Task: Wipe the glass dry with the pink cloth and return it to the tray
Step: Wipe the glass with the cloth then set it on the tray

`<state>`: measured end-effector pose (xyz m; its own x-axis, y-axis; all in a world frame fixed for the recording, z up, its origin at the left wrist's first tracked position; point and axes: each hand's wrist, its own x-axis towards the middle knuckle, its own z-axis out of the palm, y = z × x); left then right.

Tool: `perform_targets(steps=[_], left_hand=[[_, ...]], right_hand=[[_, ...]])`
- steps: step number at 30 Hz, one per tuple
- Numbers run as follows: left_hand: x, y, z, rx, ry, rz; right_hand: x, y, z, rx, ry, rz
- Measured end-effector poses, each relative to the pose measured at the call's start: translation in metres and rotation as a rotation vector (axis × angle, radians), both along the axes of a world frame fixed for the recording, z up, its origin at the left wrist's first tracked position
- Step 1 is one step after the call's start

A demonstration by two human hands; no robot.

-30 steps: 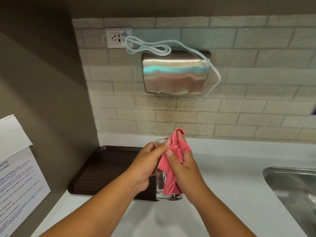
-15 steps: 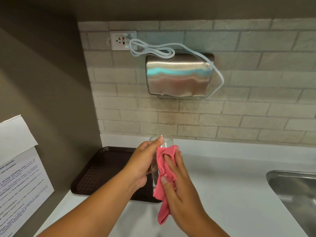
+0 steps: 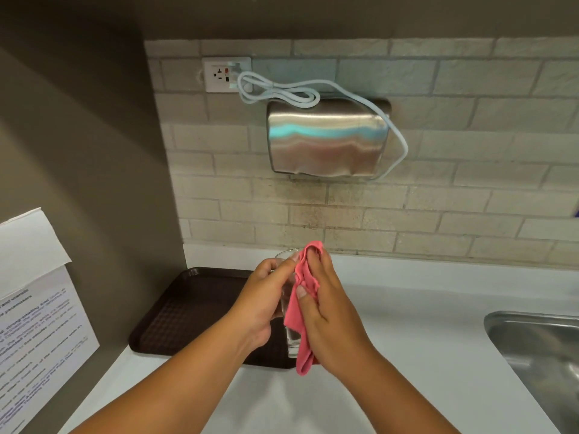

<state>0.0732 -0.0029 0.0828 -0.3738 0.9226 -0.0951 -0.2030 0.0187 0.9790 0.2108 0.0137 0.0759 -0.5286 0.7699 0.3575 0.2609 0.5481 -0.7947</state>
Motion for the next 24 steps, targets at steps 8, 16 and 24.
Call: perform_targets(steps=[8,16,24], left_hand=[[-0.002,-0.003,0.015,0.097,-0.038,-0.035],[-0.015,0.004,0.006,-0.031,-0.078,-0.049],[-0.015,0.008,-0.004,-0.021,-0.144,-0.161]], right_hand=[[0.01,0.007,0.006,-0.46,0.385,0.066],[0.005,-0.027,-0.014,0.379,-0.372,0.022],[0.006,-0.011,-0.011,0.387,-0.407,0.042]])
